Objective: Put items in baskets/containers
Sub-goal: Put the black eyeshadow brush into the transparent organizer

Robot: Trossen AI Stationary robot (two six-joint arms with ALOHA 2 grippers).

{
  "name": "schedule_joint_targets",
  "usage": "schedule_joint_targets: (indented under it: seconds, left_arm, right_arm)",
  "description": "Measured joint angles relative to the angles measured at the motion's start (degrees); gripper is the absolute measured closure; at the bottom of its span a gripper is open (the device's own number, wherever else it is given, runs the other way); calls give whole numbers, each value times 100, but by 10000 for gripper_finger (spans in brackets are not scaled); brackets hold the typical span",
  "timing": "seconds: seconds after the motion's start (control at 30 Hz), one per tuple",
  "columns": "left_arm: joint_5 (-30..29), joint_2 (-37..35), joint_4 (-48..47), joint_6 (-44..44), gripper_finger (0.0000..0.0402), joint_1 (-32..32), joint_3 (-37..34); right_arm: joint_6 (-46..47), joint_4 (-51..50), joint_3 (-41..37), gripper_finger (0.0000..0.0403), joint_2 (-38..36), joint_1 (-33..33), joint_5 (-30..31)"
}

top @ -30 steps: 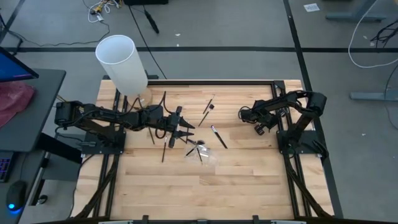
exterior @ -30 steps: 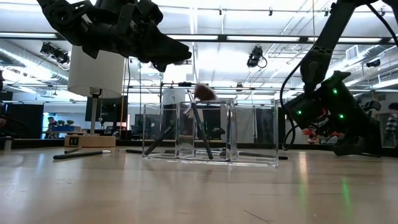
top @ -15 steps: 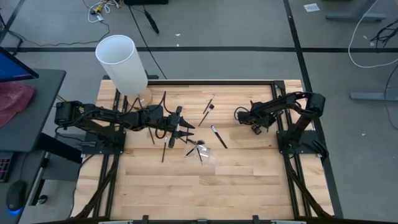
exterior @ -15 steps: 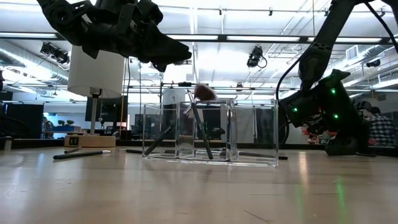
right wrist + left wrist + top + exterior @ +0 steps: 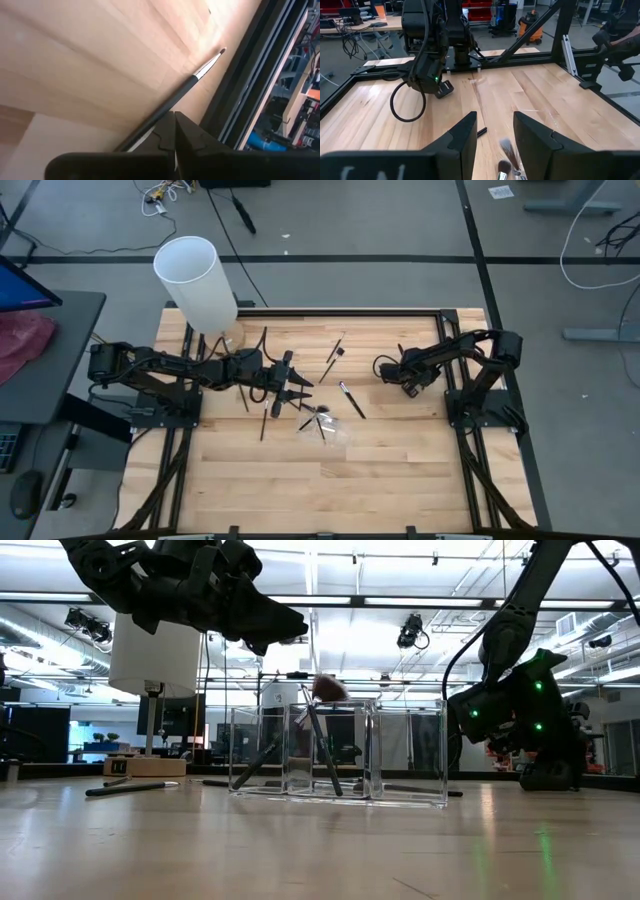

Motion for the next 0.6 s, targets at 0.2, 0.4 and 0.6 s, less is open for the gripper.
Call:
schedule_joint_targets:
  seconds: [0.2, 0.4, 0.6]
  left_arm:
    - [1, 0, 1, 0, 271, 0, 0]
    - [1, 0, 10, 2, 271, 0, 0]
    - [0, 0, 21, 2, 271, 0, 0]
  right_arm:
    - [-165, -113, -2, 401, -121, 2, 69]
    - [-210, -15, -2, 401, -389, 2, 94]
    - [-155, -54, -2, 401, -680, 0, 98]
